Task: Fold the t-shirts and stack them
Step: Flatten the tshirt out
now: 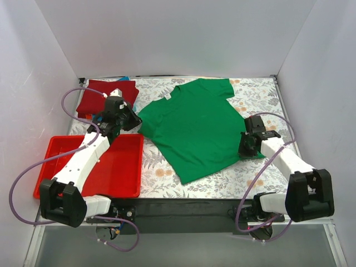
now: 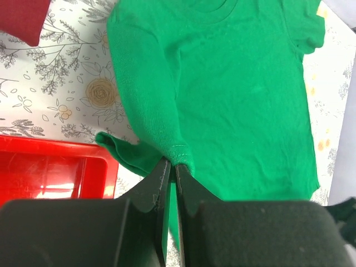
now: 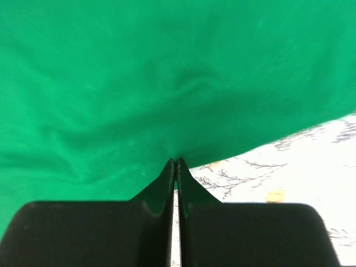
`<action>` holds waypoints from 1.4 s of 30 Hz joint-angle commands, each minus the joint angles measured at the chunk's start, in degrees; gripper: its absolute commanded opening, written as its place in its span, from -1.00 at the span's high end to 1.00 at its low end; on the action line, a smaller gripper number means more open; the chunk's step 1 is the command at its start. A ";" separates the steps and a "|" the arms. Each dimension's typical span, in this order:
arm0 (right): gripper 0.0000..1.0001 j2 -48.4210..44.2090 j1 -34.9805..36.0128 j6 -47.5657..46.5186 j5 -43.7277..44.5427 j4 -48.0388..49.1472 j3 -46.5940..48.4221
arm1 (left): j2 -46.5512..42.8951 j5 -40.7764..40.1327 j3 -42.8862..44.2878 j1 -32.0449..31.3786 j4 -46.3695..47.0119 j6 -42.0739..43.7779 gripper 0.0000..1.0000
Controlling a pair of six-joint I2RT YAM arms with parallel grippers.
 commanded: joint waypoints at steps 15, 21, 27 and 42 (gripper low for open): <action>0.97 10.98 -2.08 -7.45 9.55 -12.12 47.06 | -6.46 -10.02 4.97 0.50 -10.03 -0.33 1.00; 0.13 19.61 -2.08 -6.04 1.55 -12.20 56.33 | -6.11 -9.85 0.74 1.03 -9.51 -0.24 1.00; 0.07 13.94 -1.55 -5.34 -3.29 -10.36 42.38 | -4.45 -9.94 0.30 1.21 -9.25 0.72 1.00; 0.06 1.60 -0.59 -2.00 -14.90 1.94 6.85 | 0.83 -4.93 0.56 1.47 -6.08 0.99 1.00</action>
